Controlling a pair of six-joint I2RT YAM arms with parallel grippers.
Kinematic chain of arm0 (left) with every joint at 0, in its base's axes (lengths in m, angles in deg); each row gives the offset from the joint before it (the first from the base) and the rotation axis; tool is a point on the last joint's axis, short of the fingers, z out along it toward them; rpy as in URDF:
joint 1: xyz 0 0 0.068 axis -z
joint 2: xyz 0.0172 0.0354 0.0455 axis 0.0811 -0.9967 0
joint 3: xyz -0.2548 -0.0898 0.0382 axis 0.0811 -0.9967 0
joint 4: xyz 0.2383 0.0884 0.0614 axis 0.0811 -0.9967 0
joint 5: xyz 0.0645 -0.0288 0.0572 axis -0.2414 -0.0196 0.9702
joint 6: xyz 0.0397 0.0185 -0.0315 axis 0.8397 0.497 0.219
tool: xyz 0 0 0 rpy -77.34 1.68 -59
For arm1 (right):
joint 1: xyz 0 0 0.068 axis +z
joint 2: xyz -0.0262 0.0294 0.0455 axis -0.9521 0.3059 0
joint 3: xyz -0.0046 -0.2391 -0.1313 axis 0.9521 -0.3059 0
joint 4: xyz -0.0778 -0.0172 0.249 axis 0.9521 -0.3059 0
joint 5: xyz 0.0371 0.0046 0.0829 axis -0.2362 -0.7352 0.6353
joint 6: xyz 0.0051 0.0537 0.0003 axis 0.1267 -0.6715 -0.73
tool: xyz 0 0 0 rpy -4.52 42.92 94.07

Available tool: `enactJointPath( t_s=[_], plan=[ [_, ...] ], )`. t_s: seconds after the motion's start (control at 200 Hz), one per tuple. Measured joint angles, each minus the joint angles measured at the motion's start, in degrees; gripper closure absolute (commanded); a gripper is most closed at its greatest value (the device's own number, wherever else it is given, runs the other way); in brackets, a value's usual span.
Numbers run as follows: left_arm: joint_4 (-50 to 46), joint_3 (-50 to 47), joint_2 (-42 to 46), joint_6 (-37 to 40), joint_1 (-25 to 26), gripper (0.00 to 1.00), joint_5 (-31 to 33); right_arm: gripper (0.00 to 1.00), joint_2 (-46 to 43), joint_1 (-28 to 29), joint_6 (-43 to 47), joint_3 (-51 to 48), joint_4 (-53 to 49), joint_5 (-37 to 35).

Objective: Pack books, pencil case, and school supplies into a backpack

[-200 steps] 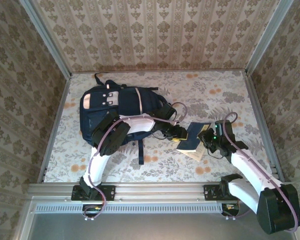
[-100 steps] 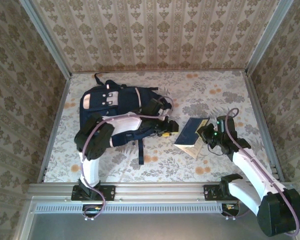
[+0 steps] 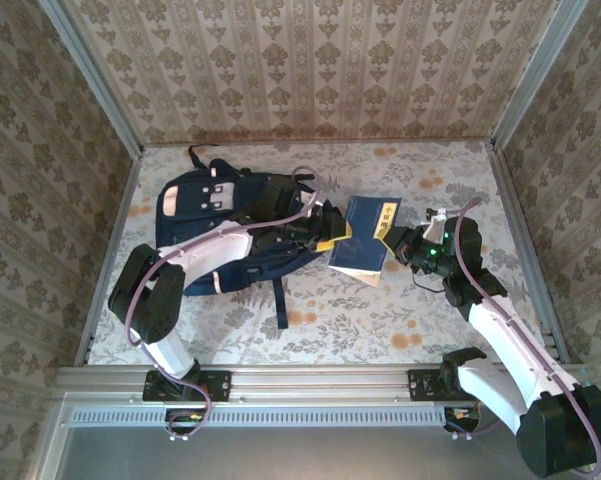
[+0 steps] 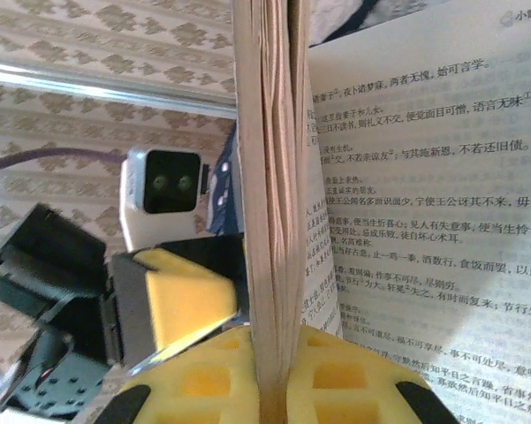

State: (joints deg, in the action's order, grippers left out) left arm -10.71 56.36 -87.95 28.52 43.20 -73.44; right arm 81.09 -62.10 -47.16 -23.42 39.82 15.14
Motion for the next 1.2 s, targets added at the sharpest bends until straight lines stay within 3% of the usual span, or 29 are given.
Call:
enactJointPath(
  t_s=[0.205, 0.44, 0.48, 0.585, 0.72, 0.935, 1.2],
  plan=[
    [5.68, -1.29, 0.13, -4.35, -1.18, 0.43, -2.4, 1.0, 0.63, 2.54, -0.87, 0.0, 4.96, 1.53],
    [18.14, -4.0, 0.13, -11.91, -1.25, 0.89, -5.29, 1.0, 1.29, 3.69, -0.72, 0.0, 5.53, 1.6],
    [20.61, -4.81, 0.13, -13.09, -1.51, 0.94, -5.51, 0.93, 1.29, 3.69, -0.55, 0.0, 5.09, 1.14],
    [26.01, -6.67, 0.13, -16.72, -1.84, 1.0, -6.05, 0.51, 1.11, 3.78, 0.35, 0.31, 2.95, -0.39],
    [32.13, -9.75, 0.5, -21.53, -3.06, 1.0, -3.78, 0.25, -0.96, 4.2, 3.85, 3.34, -5.07, -5.73],
    [37.92, -13.66, 5.62, -26.71, -3.74, 1.0, 9.03, 0.01, -3.08, 7.93, 4.07, 5.22, -7.74, -11.52],
    [42.93, -13.38, 9.9, -28.02, 0.98, 1.0, 27.3, 0.0, 1.66, 16.76, -3.93, 5.22, 1.38, -15.98]
  ],
)
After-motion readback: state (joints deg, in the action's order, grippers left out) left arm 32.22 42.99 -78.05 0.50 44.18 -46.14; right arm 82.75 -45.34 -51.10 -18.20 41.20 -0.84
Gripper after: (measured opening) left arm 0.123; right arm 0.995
